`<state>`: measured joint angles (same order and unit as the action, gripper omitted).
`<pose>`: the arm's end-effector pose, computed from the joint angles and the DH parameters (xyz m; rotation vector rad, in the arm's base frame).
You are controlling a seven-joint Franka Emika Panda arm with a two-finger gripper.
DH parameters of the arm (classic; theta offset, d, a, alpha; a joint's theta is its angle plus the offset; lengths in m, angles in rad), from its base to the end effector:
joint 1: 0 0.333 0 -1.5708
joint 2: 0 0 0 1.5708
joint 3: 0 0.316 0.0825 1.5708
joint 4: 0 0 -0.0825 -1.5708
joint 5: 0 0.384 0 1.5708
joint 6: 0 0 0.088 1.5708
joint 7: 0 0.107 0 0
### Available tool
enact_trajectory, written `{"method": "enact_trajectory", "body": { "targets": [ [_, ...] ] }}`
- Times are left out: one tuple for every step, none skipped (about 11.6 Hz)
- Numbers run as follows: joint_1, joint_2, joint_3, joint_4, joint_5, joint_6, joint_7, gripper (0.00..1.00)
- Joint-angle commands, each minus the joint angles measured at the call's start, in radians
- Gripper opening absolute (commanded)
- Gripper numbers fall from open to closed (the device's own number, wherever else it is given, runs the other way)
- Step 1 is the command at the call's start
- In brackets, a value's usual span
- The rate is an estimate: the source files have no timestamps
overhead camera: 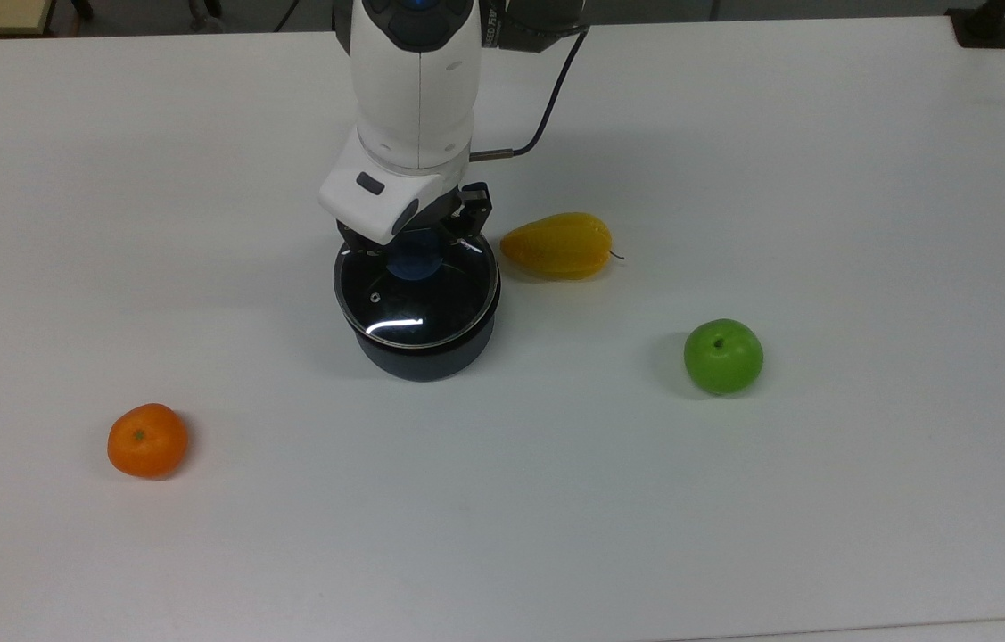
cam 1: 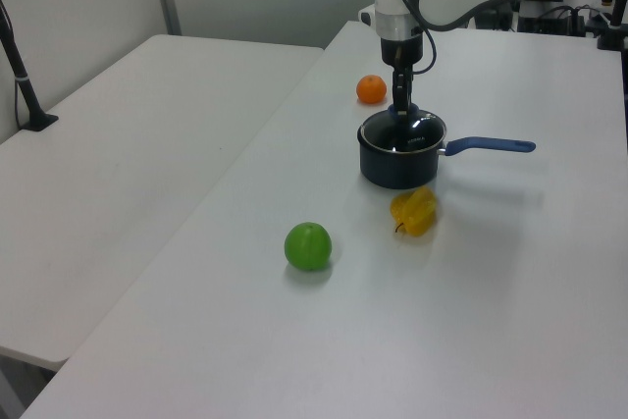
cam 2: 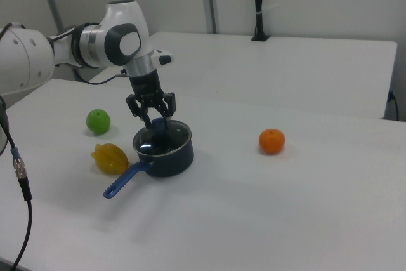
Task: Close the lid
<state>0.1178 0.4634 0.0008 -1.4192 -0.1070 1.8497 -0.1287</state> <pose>0.6866 0.0733 0.4301 3.0099 0.4217 -0.0508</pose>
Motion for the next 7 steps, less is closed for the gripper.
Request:
{"method": "enact_trajectory", "body": {
  "targets": [
    [0.006, 0.004, -0.007, 0.009, -0.003, 0.006, 0.02, 0.41],
    [0.006, 0.003, -0.007, 0.01, 0.003, 0.005, 0.02, 0.41],
    [0.006, 0.003, -0.007, 0.01, 0.003, 0.006, 0.02, 0.42],
    [0.006, 0.003, -0.007, 0.01, 0.003, 0.008, 0.02, 0.42],
    [0.006, 0.003, -0.007, 0.01, 0.004, 0.017, 0.02, 0.41],
    [0.006, 0.003, -0.007, 0.01, 0.006, 0.026, 0.021, 0.42],
    [0.006, 0.003, -0.007, 0.01, 0.004, 0.028, 0.027, 0.42]
  ]
}}
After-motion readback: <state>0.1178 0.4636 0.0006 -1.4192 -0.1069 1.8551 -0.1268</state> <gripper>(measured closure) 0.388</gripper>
